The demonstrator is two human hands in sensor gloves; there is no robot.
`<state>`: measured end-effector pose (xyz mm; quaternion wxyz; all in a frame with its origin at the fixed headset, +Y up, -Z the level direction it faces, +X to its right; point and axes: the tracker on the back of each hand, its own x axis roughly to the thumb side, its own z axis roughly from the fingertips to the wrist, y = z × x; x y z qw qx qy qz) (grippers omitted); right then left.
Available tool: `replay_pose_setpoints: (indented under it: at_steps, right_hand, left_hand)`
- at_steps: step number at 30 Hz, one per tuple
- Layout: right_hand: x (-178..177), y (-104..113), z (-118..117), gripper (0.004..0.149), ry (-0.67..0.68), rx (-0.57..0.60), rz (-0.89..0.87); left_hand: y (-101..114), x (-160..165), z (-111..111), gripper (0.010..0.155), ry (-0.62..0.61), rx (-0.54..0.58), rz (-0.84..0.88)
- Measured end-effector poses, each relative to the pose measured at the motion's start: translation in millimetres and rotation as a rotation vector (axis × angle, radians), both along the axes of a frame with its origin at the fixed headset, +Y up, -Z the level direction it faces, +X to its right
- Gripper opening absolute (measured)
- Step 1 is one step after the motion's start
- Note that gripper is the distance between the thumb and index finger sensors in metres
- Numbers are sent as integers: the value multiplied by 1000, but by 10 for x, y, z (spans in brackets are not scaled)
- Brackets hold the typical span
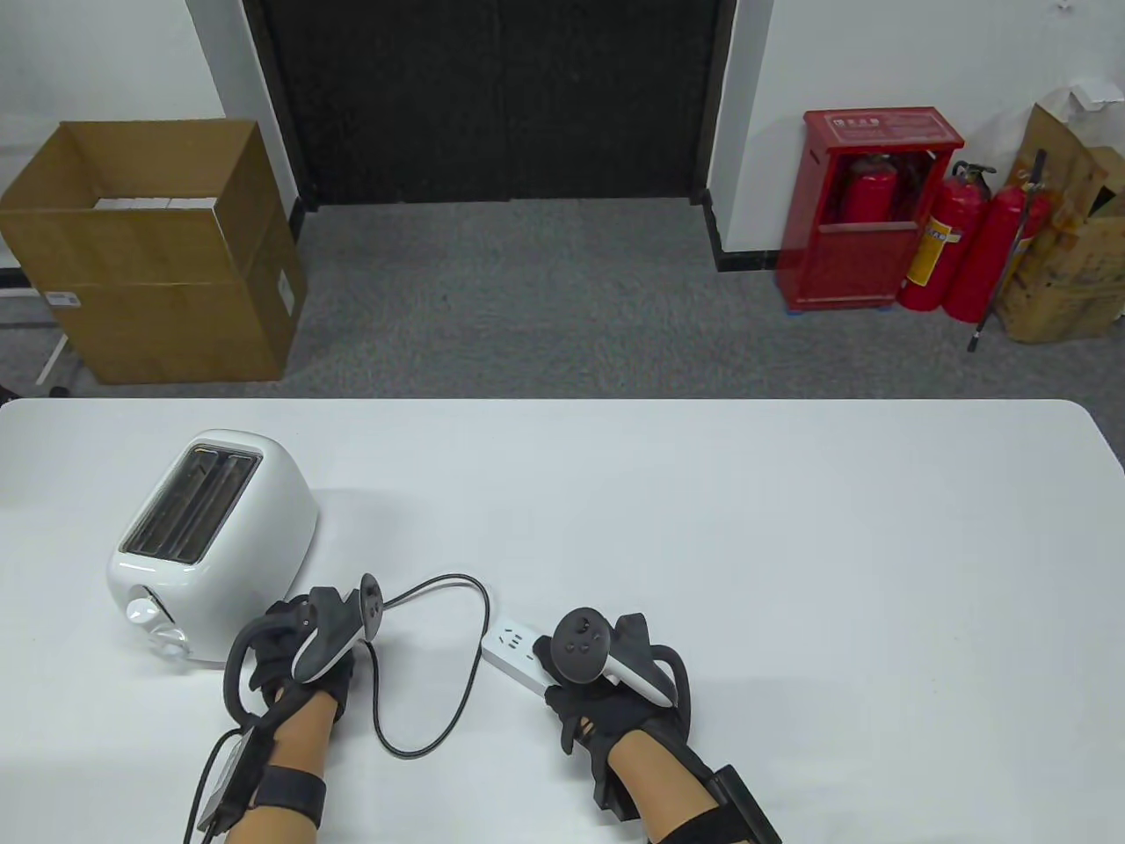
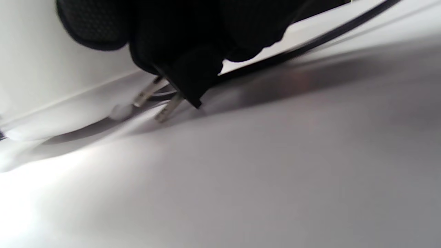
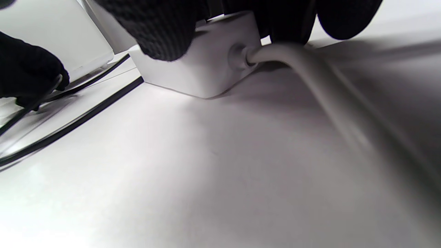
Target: Plug the toaster into the power strip
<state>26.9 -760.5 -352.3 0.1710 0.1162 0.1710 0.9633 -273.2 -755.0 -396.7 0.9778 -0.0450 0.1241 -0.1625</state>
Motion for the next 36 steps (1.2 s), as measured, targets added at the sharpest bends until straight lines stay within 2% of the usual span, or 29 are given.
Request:
replay_pose_setpoints:
  at_steps: [3,9,13,19,25,36]
  right_hand:
    - [-2,-3,-5,65,-7,1,-5]
    - [1,-4,-13,67,-13,-11,-12]
    - [-2,-6,-10,67,-8,-15,-6]
    - [-8,-9,-12,67,-3,-18,-1]
    - [-8,-11,-13,67,0,-21,-4]
    - [-7,-16,-9,67,3,-20,-1]
  left_hand:
    - [134,95,6,45,-32,90,89]
    - [396,395,53,46,-187,239,334]
    - [494,640,91,46,-277,259,528]
    - [538,1026,103,45,-375,172,691]
    - [469,1252,126,45,-414,144,687]
    - [327,1334,189,45,-445,200,606]
